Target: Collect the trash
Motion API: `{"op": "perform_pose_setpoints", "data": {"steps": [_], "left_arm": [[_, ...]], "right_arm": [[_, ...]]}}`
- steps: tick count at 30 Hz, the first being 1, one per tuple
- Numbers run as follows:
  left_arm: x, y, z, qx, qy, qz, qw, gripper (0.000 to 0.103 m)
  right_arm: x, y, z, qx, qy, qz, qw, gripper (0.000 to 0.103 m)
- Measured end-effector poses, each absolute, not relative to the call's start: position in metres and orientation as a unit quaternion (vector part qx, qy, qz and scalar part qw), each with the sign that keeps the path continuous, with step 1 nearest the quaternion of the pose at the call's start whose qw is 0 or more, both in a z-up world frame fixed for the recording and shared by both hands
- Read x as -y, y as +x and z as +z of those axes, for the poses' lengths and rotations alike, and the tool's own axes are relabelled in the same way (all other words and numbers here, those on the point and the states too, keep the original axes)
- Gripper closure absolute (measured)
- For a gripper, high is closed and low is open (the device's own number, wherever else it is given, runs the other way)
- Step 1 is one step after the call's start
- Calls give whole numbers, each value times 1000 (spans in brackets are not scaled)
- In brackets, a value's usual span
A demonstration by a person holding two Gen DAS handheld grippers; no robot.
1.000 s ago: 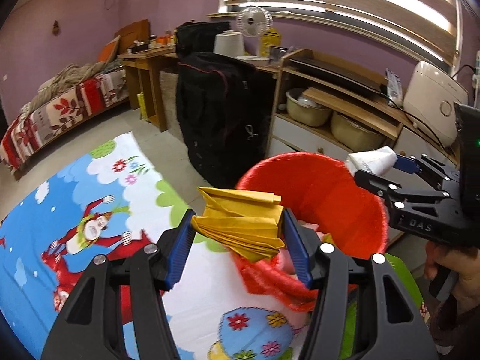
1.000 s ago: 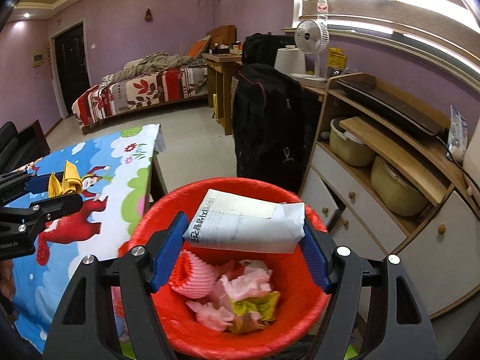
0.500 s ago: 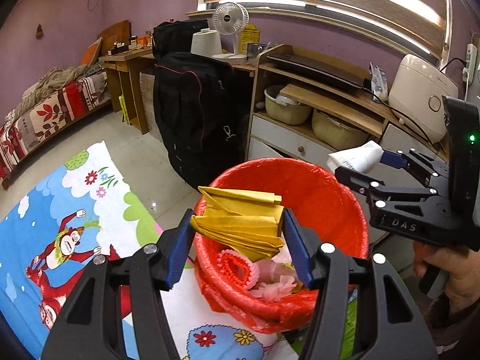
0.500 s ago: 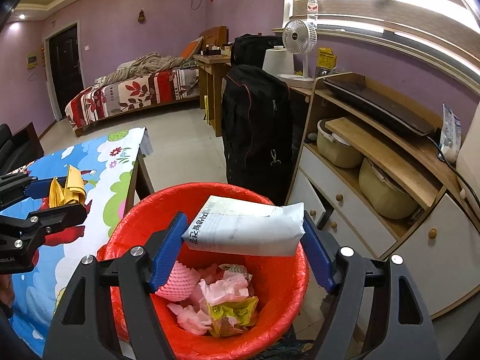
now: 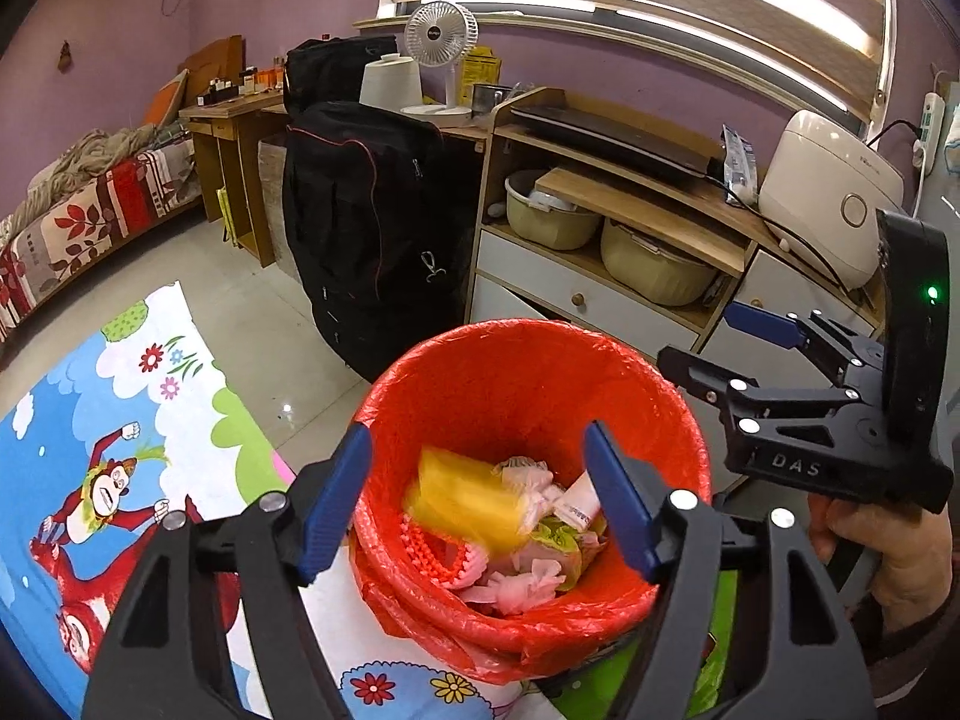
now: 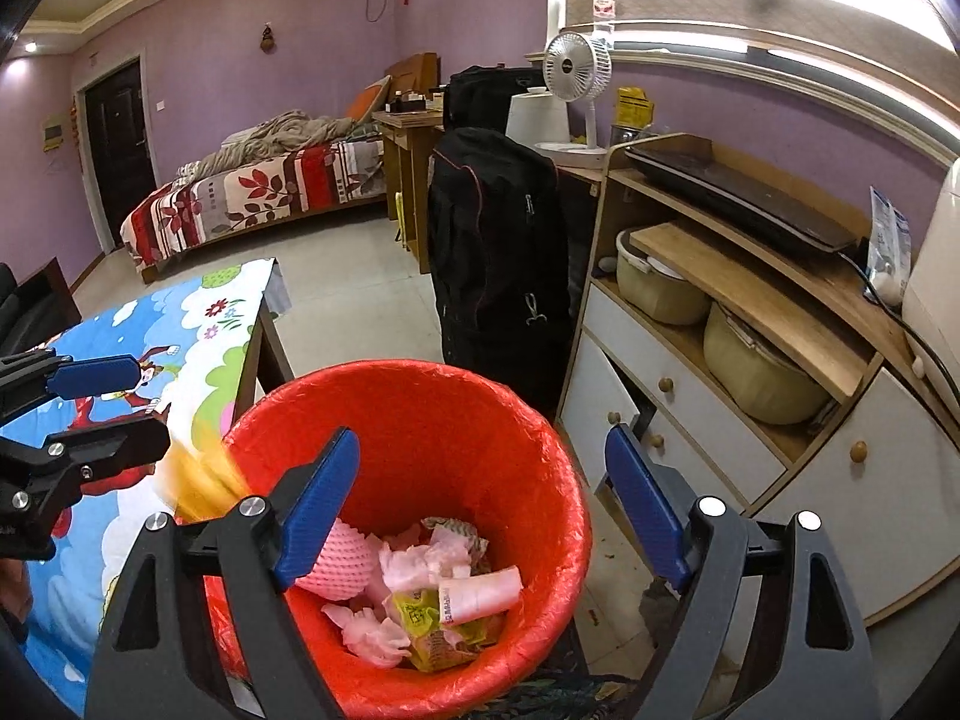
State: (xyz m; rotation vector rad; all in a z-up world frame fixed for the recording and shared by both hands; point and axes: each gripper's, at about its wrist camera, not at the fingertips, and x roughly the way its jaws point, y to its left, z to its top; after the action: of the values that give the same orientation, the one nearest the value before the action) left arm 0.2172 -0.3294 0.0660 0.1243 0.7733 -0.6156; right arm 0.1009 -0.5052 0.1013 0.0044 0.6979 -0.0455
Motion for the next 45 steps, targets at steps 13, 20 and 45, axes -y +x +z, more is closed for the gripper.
{"op": "perform_pose_setpoints", "data": {"steps": [13, 20, 45], "left_arm": [[297, 175, 58, -378, 37, -279, 882, 15], [285, 150, 57, -387, 23, -275, 880, 5], [289, 145, 44, -396, 33, -276, 875, 5]], "right_arm": [[505, 49, 94, -352, 18, -16, 936, 18], [500, 19, 85, -356, 32, 0, 934, 18], [479, 16, 77, -362, 12, 32, 932, 18]]}}
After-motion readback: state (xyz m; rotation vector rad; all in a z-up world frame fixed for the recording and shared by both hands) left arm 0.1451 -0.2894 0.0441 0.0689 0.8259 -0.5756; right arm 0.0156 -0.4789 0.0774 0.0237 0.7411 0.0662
